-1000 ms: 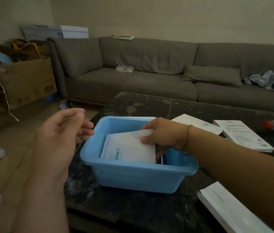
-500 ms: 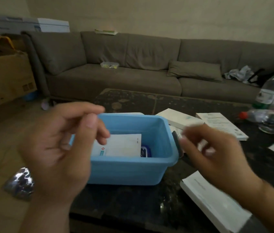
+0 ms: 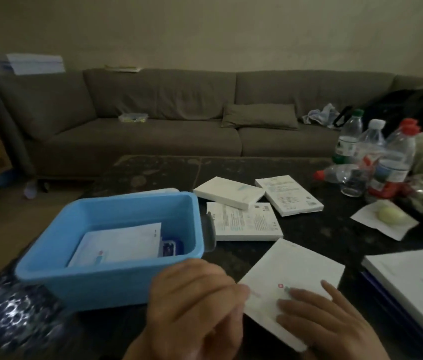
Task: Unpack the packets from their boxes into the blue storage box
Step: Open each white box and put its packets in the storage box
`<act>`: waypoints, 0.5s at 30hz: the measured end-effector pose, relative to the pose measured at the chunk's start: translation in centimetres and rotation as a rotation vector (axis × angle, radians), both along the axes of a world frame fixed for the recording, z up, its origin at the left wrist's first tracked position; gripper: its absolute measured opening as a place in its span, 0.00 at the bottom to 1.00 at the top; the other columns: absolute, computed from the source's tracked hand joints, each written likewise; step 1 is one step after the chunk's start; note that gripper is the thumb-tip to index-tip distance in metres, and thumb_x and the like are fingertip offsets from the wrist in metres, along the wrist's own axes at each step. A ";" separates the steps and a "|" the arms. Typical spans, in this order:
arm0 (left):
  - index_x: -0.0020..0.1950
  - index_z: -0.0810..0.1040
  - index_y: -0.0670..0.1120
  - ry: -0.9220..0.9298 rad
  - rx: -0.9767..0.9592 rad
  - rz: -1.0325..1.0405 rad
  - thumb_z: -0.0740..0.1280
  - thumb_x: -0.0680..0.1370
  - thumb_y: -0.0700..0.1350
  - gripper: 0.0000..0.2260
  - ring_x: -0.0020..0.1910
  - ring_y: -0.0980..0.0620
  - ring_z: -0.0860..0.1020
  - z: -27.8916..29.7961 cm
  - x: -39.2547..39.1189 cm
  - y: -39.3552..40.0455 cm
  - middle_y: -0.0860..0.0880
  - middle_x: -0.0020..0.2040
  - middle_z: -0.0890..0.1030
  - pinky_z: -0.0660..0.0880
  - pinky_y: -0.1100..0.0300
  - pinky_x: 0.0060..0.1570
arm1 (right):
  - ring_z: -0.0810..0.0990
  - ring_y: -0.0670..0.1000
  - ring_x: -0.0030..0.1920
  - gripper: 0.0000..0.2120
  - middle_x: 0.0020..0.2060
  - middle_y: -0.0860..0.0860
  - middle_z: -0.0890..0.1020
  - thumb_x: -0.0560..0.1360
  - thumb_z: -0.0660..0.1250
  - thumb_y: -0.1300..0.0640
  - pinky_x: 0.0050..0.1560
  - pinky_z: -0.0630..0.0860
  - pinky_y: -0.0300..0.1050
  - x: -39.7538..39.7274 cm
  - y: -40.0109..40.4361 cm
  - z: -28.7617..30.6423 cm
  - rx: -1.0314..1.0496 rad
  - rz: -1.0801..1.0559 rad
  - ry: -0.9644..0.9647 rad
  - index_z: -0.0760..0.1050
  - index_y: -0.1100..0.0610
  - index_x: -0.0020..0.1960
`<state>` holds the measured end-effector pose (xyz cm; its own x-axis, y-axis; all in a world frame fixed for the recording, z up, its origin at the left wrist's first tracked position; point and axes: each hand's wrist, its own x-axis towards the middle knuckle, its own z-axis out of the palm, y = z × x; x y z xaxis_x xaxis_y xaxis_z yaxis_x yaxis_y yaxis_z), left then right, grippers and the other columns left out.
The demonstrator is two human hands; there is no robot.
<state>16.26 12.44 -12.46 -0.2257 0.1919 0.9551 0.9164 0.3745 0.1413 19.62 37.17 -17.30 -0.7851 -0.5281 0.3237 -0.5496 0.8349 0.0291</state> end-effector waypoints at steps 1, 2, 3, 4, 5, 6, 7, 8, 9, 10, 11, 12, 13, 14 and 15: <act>0.45 0.79 0.47 -0.027 0.038 -0.043 0.66 0.77 0.43 0.03 0.45 0.57 0.82 0.2 -0.3 0.3 0.51 0.42 0.84 0.77 0.61 0.46 | 0.75 0.37 0.62 0.13 0.58 0.33 0.79 0.79 0.56 0.41 0.68 0.62 0.35 0.3 -0.6 1.9 -0.175 0.001 -0.033 0.73 0.35 0.61; 0.48 0.79 0.46 -0.066 0.059 -0.059 0.66 0.77 0.42 0.03 0.51 0.56 0.82 0.3 -0.5 0.9 0.50 0.48 0.84 0.77 0.60 0.51 | 0.78 0.35 0.57 0.12 0.54 0.33 0.81 0.75 0.63 0.44 0.62 0.67 0.29 0.6 -0.8 4.0 -0.397 -0.019 0.002 0.76 0.35 0.58; 0.52 0.79 0.47 -0.149 0.099 -0.051 0.66 0.76 0.42 0.06 0.57 0.55 0.80 1.1 -0.7 1.5 0.51 0.55 0.82 0.76 0.60 0.56 | 0.80 0.33 0.50 0.12 0.48 0.32 0.83 0.71 0.68 0.48 0.53 0.72 0.25 0.6 -1.0 6.0 -0.616 -0.063 0.035 0.80 0.37 0.53; 0.57 0.78 0.49 -0.293 0.154 -0.070 0.65 0.76 0.44 0.10 0.63 0.55 0.77 1.7 -0.9 2.0 0.54 0.61 0.80 0.73 0.62 0.61 | 0.82 0.33 0.44 0.11 0.42 0.33 0.84 0.69 0.70 0.51 0.44 0.73 0.24 0.5 -0.9 7.8 -0.766 -0.072 0.037 0.81 0.38 0.49; 0.61 0.76 0.54 -0.476 0.233 -0.101 0.63 0.78 0.48 0.13 0.66 0.57 0.74 2.5 -0.6 2.6 0.58 0.65 0.78 0.71 0.65 0.64 | 0.82 0.35 0.39 0.09 0.38 0.35 0.84 0.70 0.71 0.52 0.39 0.74 0.25 0.4 -0.9 9.7 -0.864 -0.077 0.017 0.82 0.38 0.46; 0.63 0.75 0.60 -0.643 0.308 -0.139 0.62 0.80 0.51 0.12 0.66 0.60 0.74 3.2 -0.4 3.1 0.61 0.65 0.77 0.71 0.65 0.64 | 0.82 0.37 0.38 0.06 0.36 0.37 0.84 0.73 0.72 0.50 0.37 0.75 0.27 -0.4 -0.7 10.6 -0.914 -0.038 -0.060 0.82 0.39 0.44; 0.61 0.75 0.65 -0.788 0.360 -0.186 0.61 0.81 0.55 0.11 0.63 0.62 0.76 3.6 -0.3 3.6 0.63 0.62 0.79 0.73 0.63 0.61 | 0.82 0.37 0.39 0.04 0.37 0.37 0.84 0.73 0.70 0.48 0.39 0.76 0.29 -1.2 -0.7 11.5 -0.917 -0.038 -0.173 0.83 0.39 0.42; 0.57 0.76 0.67 -0.905 0.403 -0.238 0.60 0.81 0.56 0.09 0.56 0.62 0.80 3.8 -0.4 4.1 0.62 0.56 0.82 0.75 0.60 0.57 | 0.82 0.37 0.41 0.06 0.38 0.37 0.84 0.72 0.67 0.47 0.41 0.77 0.31 -2.0 -0.5 11.7 -0.906 -0.032 -0.281 0.83 0.41 0.42; 0.53 0.79 0.67 -1.012 0.457 -0.280 0.61 0.79 0.54 0.09 0.49 0.60 0.82 3.8 -0.5 4.6 0.59 0.50 0.84 0.76 0.56 0.50 | 0.82 0.37 0.43 0.07 0.40 0.37 0.84 0.72 0.66 0.48 0.42 0.78 0.32 -2.5 -0.4 12.1 -0.892 -0.074 -0.347 0.83 0.42 0.42; 0.48 0.82 0.64 -1.090 0.534 -0.313 0.62 0.77 0.50 0.11 0.43 0.57 0.83 3.8 -0.7 4.9 0.55 0.45 0.85 0.76 0.54 0.46 | 0.83 0.38 0.44 0.06 0.41 0.37 0.84 0.71 0.66 0.50 0.42 0.78 0.32 -2.9 -0.2 11.8 -0.912 -0.101 -0.365 0.83 0.43 0.42; 0.45 0.83 0.61 -1.140 0.634 -0.331 0.63 0.73 0.48 0.11 0.40 0.56 0.83 3.8 -0.9 5.3 0.52 0.42 0.85 0.76 0.53 0.43 | 0.83 0.40 0.44 0.06 0.42 0.39 0.85 0.70 0.68 0.51 0.42 0.79 0.33 -3.1 -0.2 11.6 -0.990 -0.103 -0.360 0.83 0.44 0.42; 0.42 0.84 0.58 -1.154 0.721 -0.313 0.65 0.71 0.46 0.10 0.39 0.54 0.83 3.7 -1.2 5.7 0.51 0.41 0.85 0.76 0.52 0.42 | 0.84 0.42 0.44 0.06 0.42 0.40 0.85 0.67 0.69 0.50 0.41 0.79 0.34 -3.3 -0.1 11.1 -1.079 -0.086 -0.337 0.83 0.44 0.42; 0.40 0.85 0.57 -1.152 0.780 -0.266 0.66 0.71 0.43 0.10 0.38 0.53 0.83 3.6 -1.3 6.1 0.51 0.40 0.85 0.76 0.52 0.42 | 0.84 0.44 0.44 0.07 0.43 0.41 0.85 0.65 0.70 0.48 0.40 0.80 0.35 -3.3 -0.2 10.6 -1.163 -0.077 -0.322 0.83 0.44 0.42; 0.39 0.85 0.56 -1.122 0.822 -0.215 0.65 0.73 0.39 0.13 0.38 0.53 0.83 3.3 -1.5 6.5 0.51 0.39 0.85 0.76 0.53 0.41 | 0.85 0.47 0.43 0.08 0.43 0.42 0.85 0.65 0.71 0.45 0.41 0.81 0.39 -3.2 -0.2 10.2 -1.202 -0.061 -0.310 0.83 0.42 0.44; 0.39 0.84 0.54 -1.079 0.860 -0.188 0.64 0.76 0.36 0.16 0.38 0.54 0.83 3.2 -1.5 6.8 0.51 0.39 0.85 0.76 0.53 0.41 | 0.84 0.49 0.43 0.09 0.44 0.42 0.85 0.68 0.72 0.42 0.41 0.82 0.42 -3.1 -0.4 9.8 -1.201 -0.038 -0.285 0.82 0.41 0.46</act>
<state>14.73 19.26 -9.23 -0.9548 -0.2505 0.1599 0.2345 -0.3048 0.9231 16.55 36.72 -7.48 -0.9153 0.0109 0.4026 -0.3856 0.2649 -0.8838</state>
